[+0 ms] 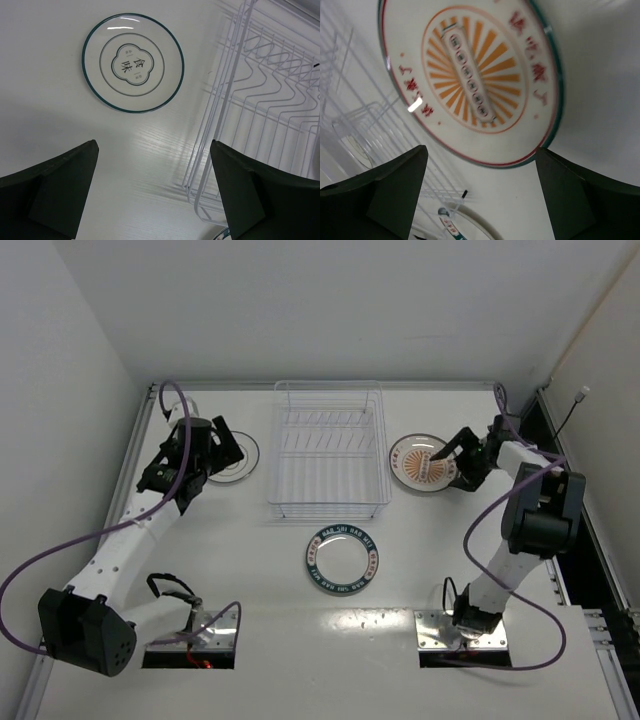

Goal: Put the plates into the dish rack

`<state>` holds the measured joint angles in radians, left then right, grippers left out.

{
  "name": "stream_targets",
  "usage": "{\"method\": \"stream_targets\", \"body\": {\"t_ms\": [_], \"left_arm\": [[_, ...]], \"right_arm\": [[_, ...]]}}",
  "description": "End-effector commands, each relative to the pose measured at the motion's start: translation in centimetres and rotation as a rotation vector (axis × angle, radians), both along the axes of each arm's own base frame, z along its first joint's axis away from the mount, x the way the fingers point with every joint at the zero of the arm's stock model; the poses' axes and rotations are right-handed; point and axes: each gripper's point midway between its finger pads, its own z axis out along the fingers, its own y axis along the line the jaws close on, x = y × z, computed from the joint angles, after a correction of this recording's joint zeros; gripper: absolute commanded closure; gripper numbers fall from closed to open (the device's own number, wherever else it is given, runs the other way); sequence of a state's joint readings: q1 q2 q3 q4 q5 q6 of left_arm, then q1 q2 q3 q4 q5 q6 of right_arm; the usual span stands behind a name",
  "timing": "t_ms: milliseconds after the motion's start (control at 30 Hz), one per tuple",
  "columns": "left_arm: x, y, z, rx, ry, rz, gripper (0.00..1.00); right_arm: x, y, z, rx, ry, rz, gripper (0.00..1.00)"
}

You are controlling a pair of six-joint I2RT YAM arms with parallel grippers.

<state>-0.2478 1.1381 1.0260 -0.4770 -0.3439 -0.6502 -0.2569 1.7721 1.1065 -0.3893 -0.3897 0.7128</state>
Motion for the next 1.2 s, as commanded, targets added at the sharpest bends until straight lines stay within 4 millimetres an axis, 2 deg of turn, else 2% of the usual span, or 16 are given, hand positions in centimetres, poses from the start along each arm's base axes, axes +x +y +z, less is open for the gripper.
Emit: {"method": "stream_targets", "body": {"t_ms": [0,100,167,200,333,433,500,533,633,700,767,833,867,967,1067,1167], "left_arm": [[-0.5,-0.2,1.3,-0.044,-0.063,0.006,0.07],[-1.0,0.1,0.8,-0.037,-0.058,0.015,0.07],[-1.2,0.3,0.6,-0.031,-0.058,0.024,0.07],[-1.3,0.3,0.2,-0.029,-0.05,0.024,0.07],[-1.6,1.1,0.0,-0.03,-0.057,0.044,0.05],[-1.5,1.2,0.2,-0.04,-0.069,0.044,0.05],[-1.4,1.0,0.4,-0.047,-0.078,0.036,0.04],[-1.3,1.0,0.8,-0.049,-0.087,0.036,0.04],[-1.0,0.8,0.6,-0.054,-0.086,0.028,0.04],[-1.1,0.6,0.6,-0.059,-0.085,0.019,0.04],[-1.2,0.6,0.4,-0.057,-0.076,0.019,0.04],[-1.3,0.8,0.7,-0.055,-0.086,0.027,0.04],[-1.3,0.8,0.7,-0.055,-0.086,0.027,0.04],[-1.3,1.3,1.0,-0.052,-0.096,0.044,0.02],[-1.5,1.3,0.9,-0.052,-0.096,0.044,0.01],[-1.9,1.4,0.3,-0.049,-0.086,0.044,0.01]], "right_arm": [[2.5,-2.9,0.6,0.078,-0.048,-0.07,0.15],[2.5,-5.0,0.2,0.064,-0.033,-0.1,0.16],[2.1,-5.4,-0.1,0.069,-0.028,-0.104,0.16],[2.2,-5.9,0.5,0.062,-0.048,-0.114,0.16],[1.8,-5.7,0.3,0.065,-0.042,-0.115,0.16],[1.1,-5.0,-2.1,0.114,0.019,-0.104,0.16],[0.5,-4.1,-4.3,0.169,0.063,-0.089,0.23],[0.3,-3.3,-5.2,0.191,0.086,-0.072,0.33],[0.3,-1.4,-7.3,0.231,0.13,-0.028,0.46],[1.2,-1.0,-7.2,0.226,0.12,-0.01,0.52],[1.4,-0.5,-7.6,0.242,0.143,0.004,0.66],[1.4,-0.3,-7.4,0.228,0.158,0.013,0.87],[2.0,-1.1,-6.7,0.187,0.146,0.0,1.0],[3.2,-3.6,-3.7,0.037,0.118,-0.037,1.0],[5.3,-7.2,2.9,-0.158,0.014,-0.116,1.0],[7.9,-8.5,11.3,-0.3,-0.162,-0.177,1.0]]}}
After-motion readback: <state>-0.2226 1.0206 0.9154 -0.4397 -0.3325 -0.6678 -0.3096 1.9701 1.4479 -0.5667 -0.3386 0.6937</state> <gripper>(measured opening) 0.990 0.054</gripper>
